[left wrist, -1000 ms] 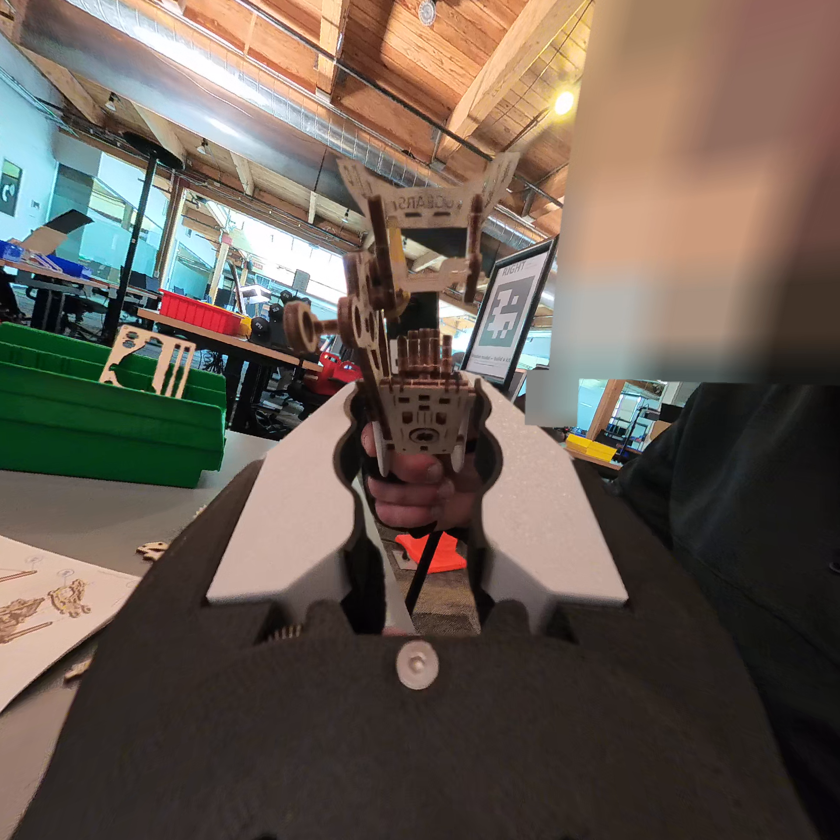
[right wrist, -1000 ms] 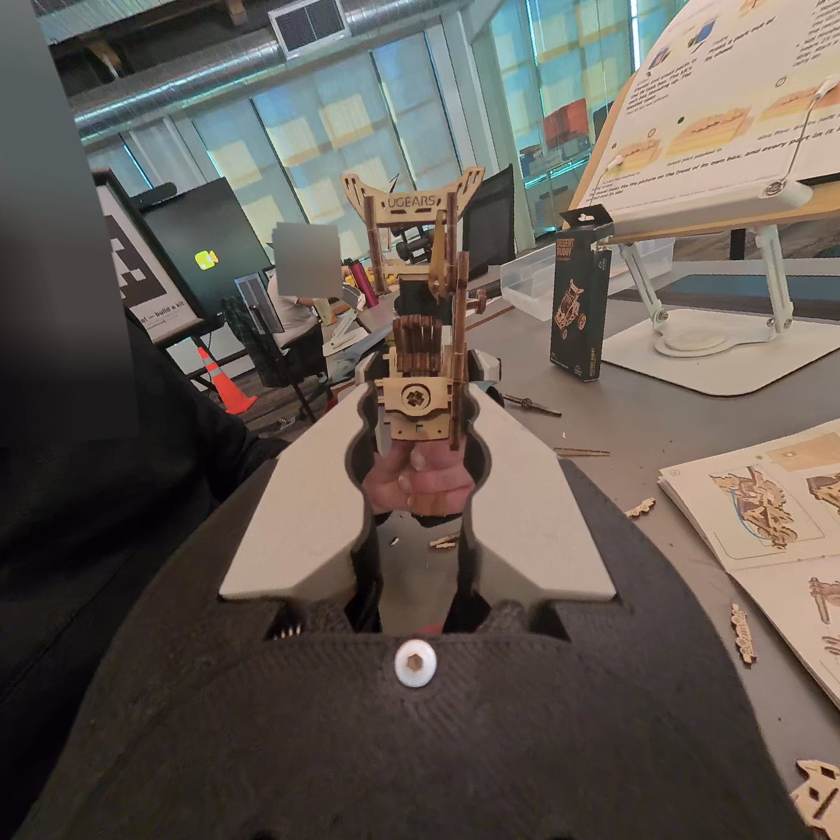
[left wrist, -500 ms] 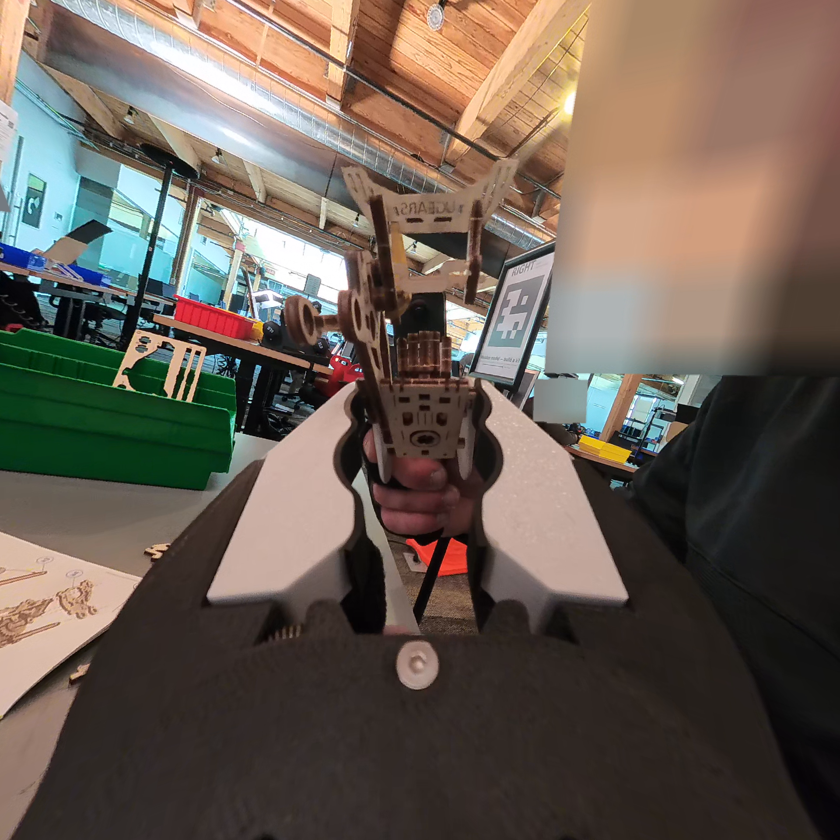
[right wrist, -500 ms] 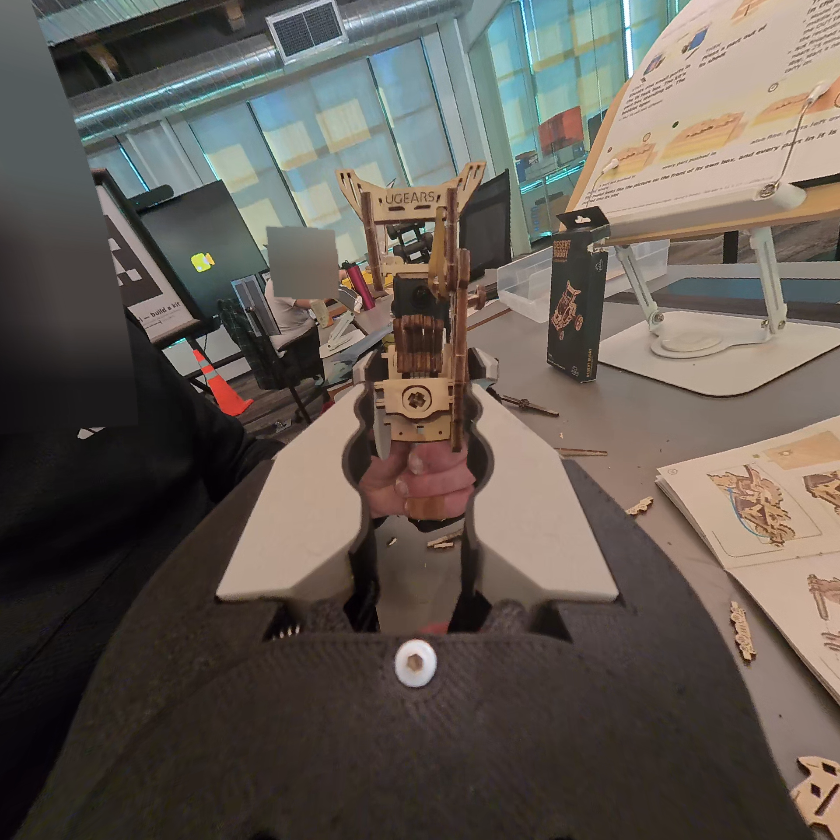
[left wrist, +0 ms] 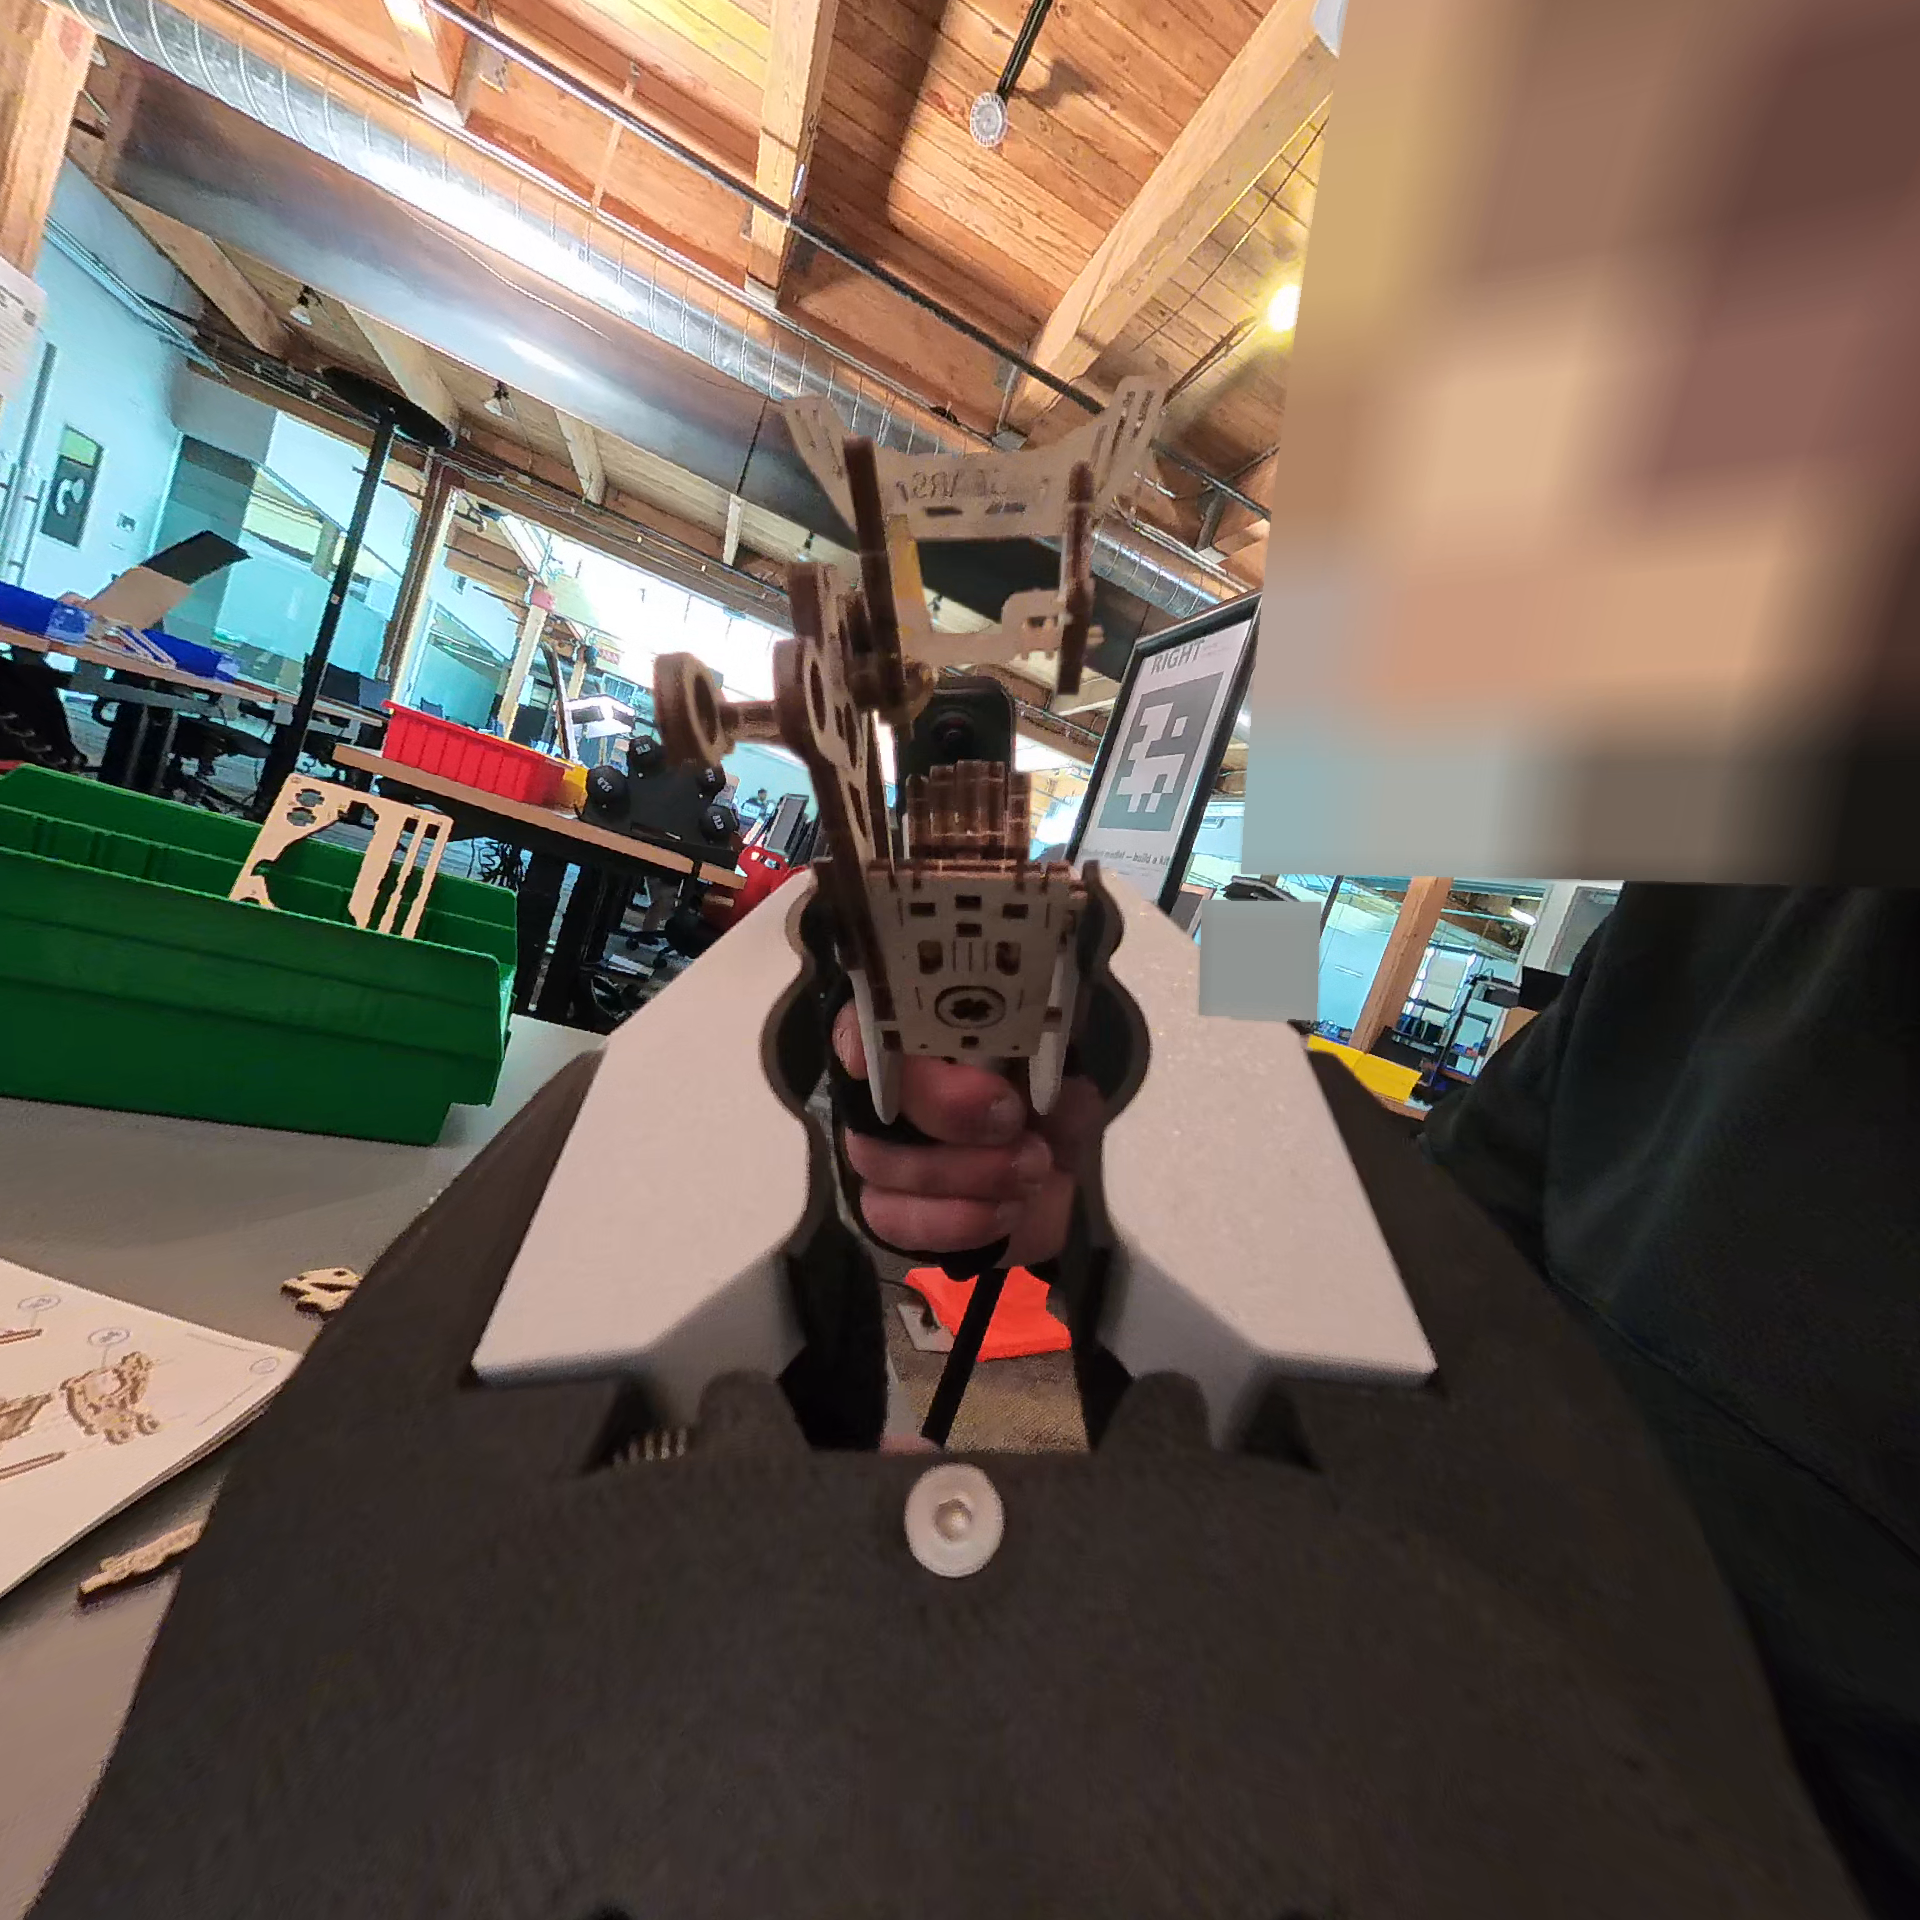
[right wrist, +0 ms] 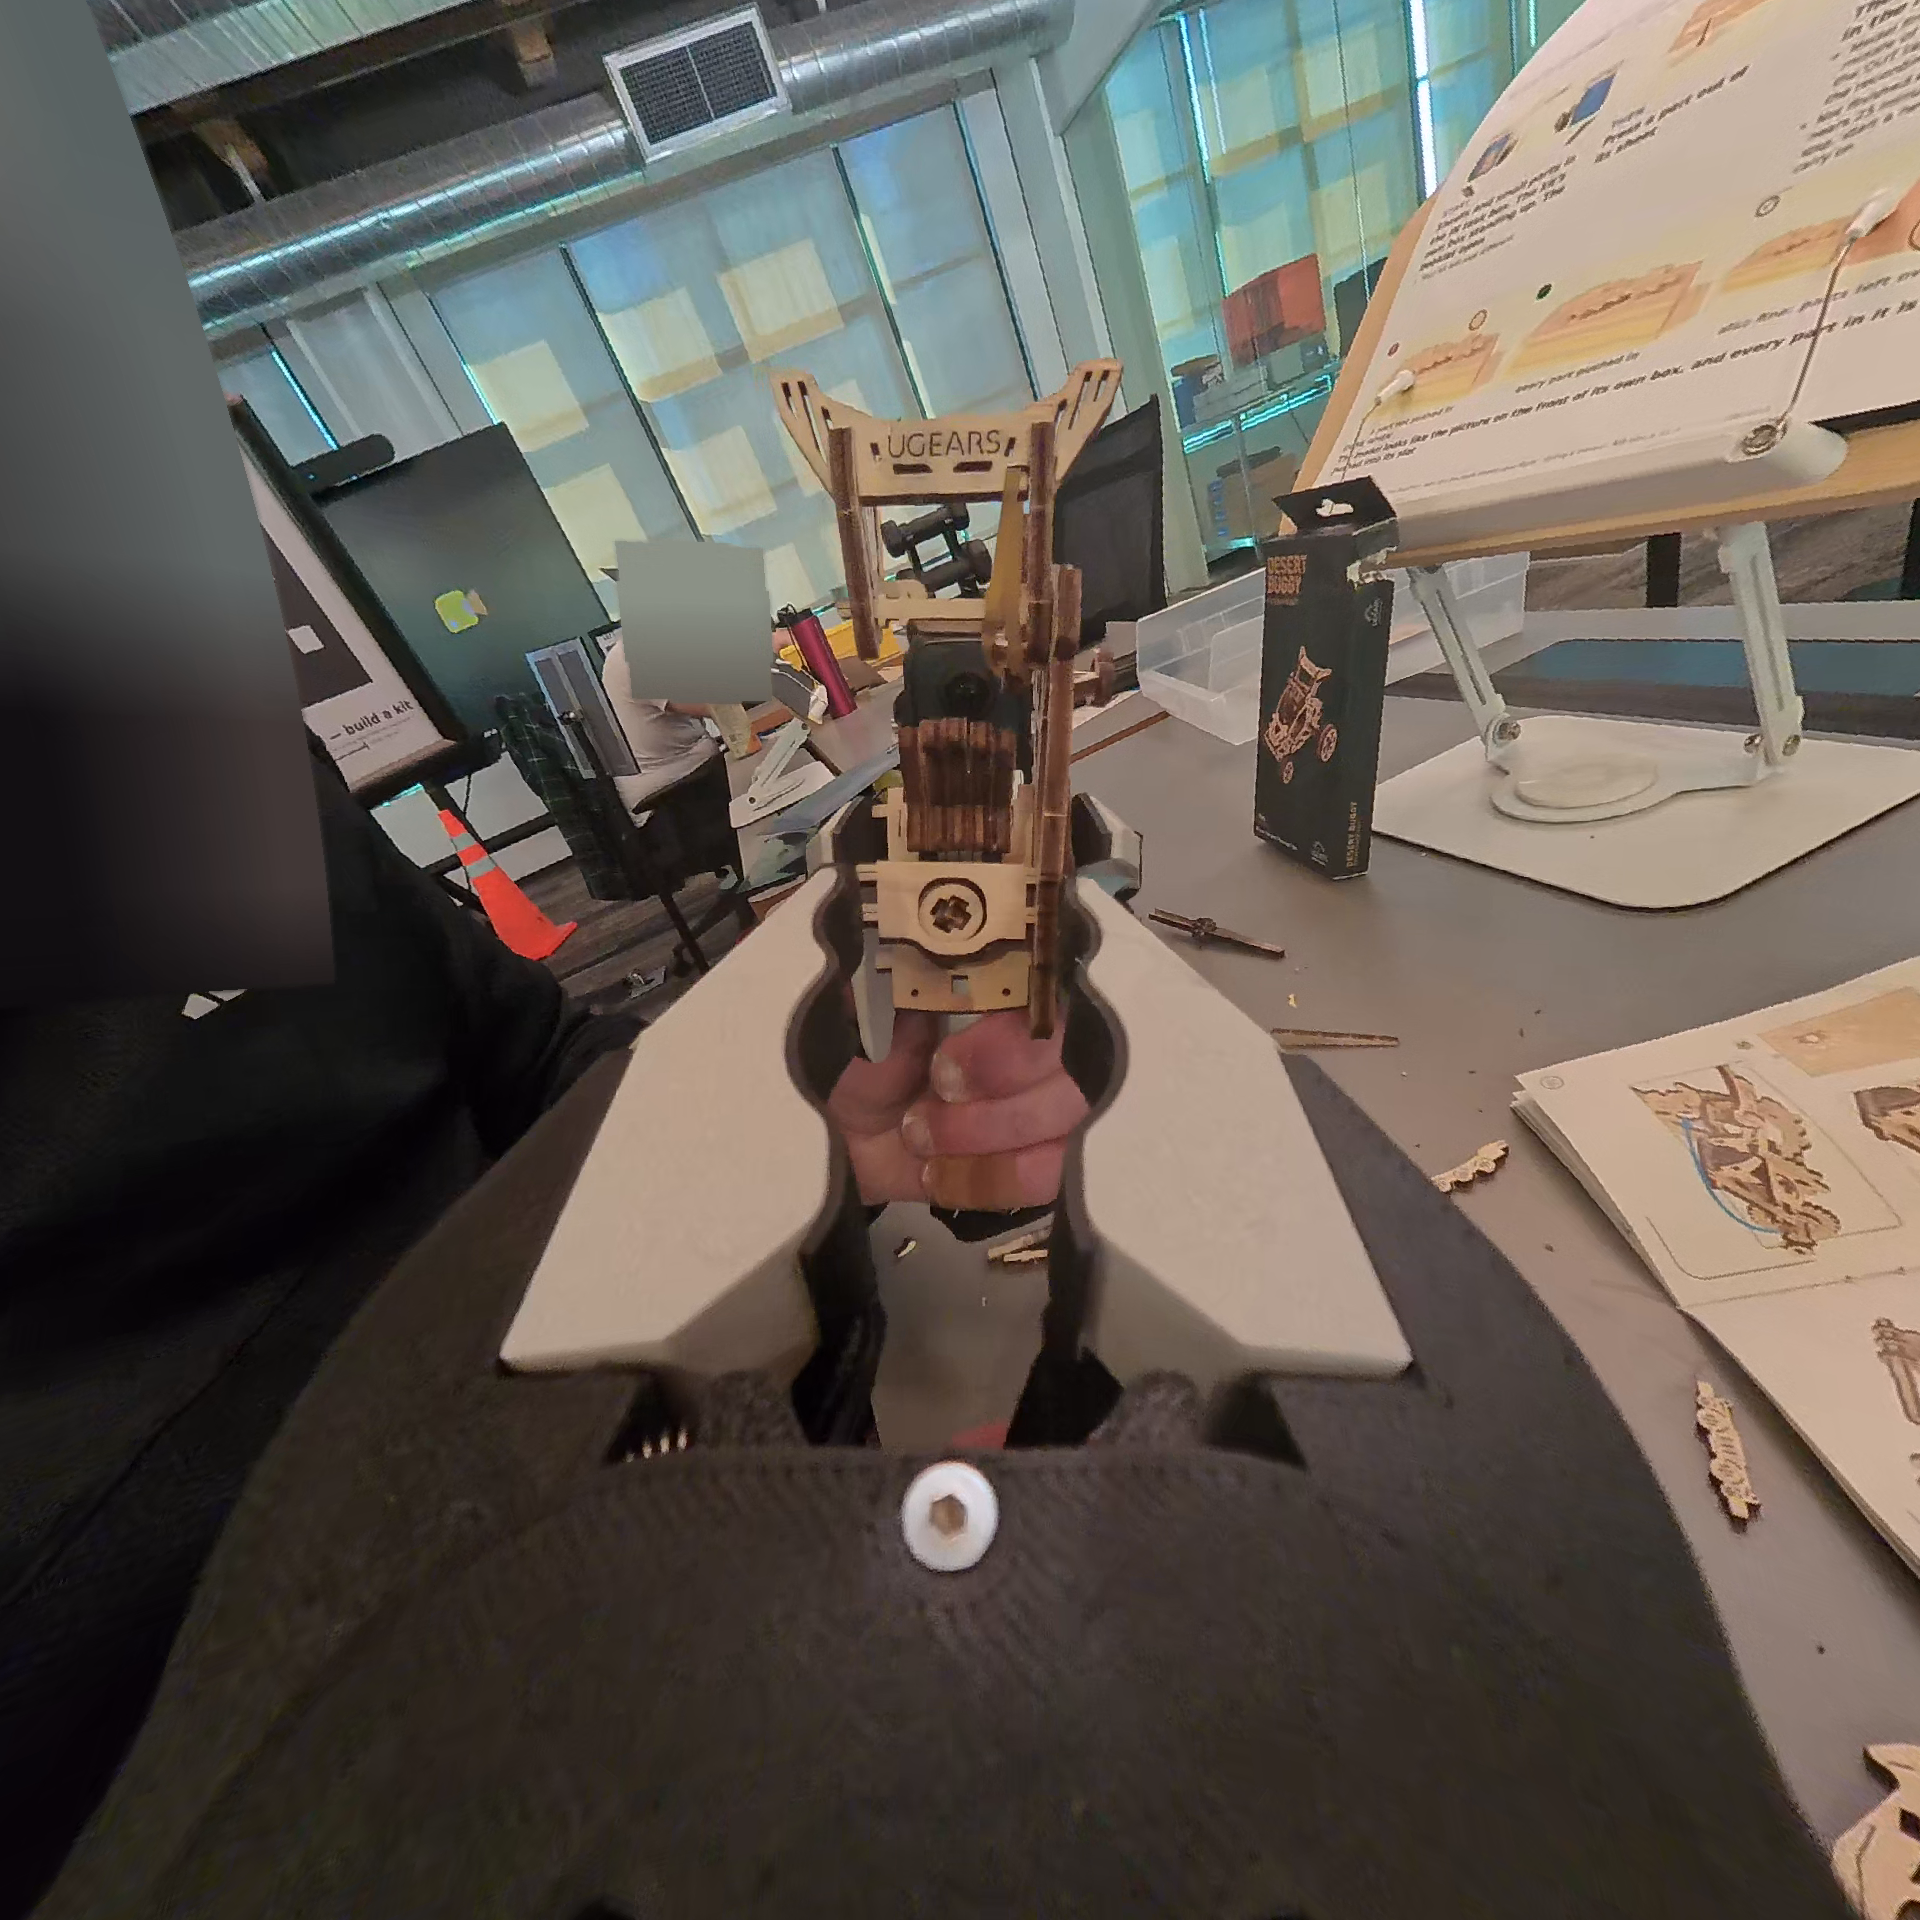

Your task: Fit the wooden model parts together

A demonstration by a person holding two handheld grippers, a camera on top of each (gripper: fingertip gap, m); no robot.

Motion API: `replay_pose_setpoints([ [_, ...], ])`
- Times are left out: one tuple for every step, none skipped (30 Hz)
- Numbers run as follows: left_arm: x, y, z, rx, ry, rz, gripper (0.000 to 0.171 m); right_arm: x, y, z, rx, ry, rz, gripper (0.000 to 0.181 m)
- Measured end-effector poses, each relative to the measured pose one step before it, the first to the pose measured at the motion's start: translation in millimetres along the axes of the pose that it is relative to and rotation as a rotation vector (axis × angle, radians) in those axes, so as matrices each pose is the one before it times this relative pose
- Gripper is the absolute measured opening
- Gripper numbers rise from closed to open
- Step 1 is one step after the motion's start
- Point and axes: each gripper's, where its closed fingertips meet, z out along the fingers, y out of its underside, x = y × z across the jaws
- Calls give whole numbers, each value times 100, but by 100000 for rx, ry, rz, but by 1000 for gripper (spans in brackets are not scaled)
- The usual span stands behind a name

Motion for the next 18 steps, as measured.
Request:
replay_pose_setpoints([
  [-18,15,-13,149,-220,-186,44,1,11,21,-120,146,-218,34],
  [-14,-14,14,307,-345,-175,44,32,0,-4,-66,211,-92,34],
  [27,-51,3,618,48,-389,44,5,19,21,-37,-52,195,34],
  [-22,21,4,26,-248,-237,44,-10,1,4,42,-327,414,34],
  [-27,19,43,11,-425,-181,44,30,-19,-40,157,29,155,34],
  [51,-35,23,578,136,-240,44,-5,0,-5,-108,204,-158,34],
  [-10,-15,-13,516,-38,-363,45,-12,-8,6,-213,288,-183,34],
  [-43,20,-5,183,-373,80,43,39,-2,12,-236,562,-436,34],
  [24,-26,12,204,-77,33,44,0,24,13,-41,189,-241,34],
  [30,-48,3,150,28,110,44,-22,36,37,-53,264,-530,34],
  [15,-7,25,-221,-319,366,44,-20,-8,27,20,299,-494,34],
  [22,-23,20,31,-53,-162,44,-13,-18,-3,-23,81,-89,34],
  [55,-91,3,629,225,-442,44,-31,-39,23,96,15,-166,34],
  [21,-9,-6,60,-104,103,44,-42,-23,35,-10,82,-266,34],
  [-6,19,-4,-328,-98,-143,44,3,1,6,-173,123,-93,34],
  [-5,-12,9,84,-219,-21,44,14,6,-2,-73,206,-27,34],
  [35,-45,15,264,-146,205,43,-12,-53,5,260,277,51,34],
  [13,-45,21,70,-197,383,44,-28,-50,29,143,233,-14,34],
])
